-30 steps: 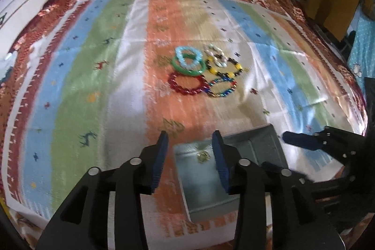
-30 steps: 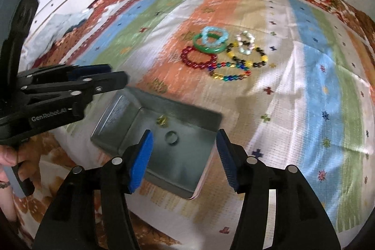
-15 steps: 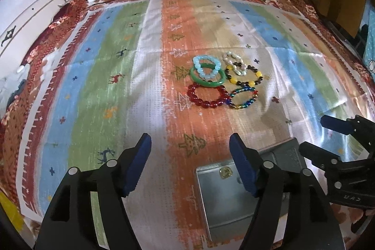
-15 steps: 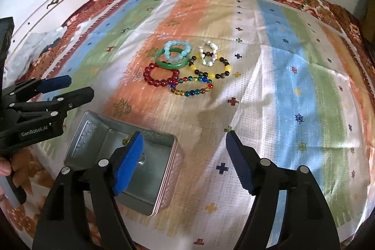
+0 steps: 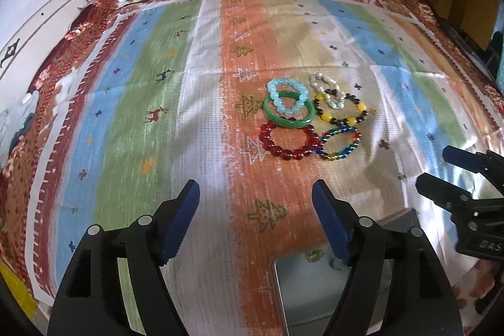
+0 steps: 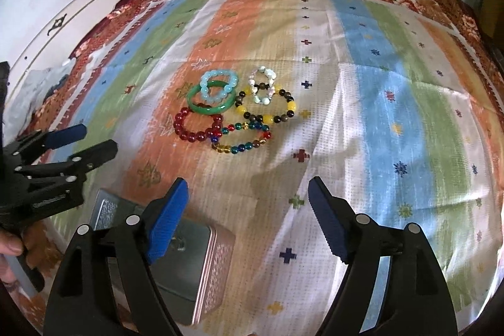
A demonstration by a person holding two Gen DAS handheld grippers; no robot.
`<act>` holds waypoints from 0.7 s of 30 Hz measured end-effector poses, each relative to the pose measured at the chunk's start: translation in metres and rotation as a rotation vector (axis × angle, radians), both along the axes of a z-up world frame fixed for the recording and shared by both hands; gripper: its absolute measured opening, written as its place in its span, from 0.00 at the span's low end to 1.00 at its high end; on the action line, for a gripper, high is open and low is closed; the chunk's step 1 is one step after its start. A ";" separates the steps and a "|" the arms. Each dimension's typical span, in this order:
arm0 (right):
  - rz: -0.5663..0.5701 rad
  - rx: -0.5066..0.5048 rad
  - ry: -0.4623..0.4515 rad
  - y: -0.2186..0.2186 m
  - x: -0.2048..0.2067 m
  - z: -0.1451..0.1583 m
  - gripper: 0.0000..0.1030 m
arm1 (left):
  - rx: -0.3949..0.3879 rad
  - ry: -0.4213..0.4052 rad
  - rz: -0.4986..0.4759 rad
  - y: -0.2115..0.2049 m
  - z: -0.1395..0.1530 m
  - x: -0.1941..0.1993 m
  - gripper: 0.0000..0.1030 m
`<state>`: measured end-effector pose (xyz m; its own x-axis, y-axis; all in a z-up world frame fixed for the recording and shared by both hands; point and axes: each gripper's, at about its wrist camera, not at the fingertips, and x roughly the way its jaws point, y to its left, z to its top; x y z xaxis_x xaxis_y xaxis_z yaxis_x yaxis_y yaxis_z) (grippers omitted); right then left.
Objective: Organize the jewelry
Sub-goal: 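Move both open tools back toward the bead bracelets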
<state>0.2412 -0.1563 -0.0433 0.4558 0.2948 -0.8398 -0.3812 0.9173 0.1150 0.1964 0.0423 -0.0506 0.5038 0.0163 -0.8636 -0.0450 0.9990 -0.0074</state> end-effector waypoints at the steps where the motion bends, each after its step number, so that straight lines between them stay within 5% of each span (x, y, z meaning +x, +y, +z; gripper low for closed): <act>1: 0.010 0.004 0.006 0.001 0.004 0.000 0.76 | 0.004 0.005 -0.002 0.000 -0.002 0.004 0.71; 14: -0.013 -0.025 0.017 0.004 0.036 -0.013 0.76 | 0.039 0.034 -0.001 0.002 -0.015 0.047 0.72; 21: -0.030 -0.025 0.037 0.008 0.052 -0.023 0.76 | -0.021 0.077 0.010 0.009 -0.028 0.069 0.72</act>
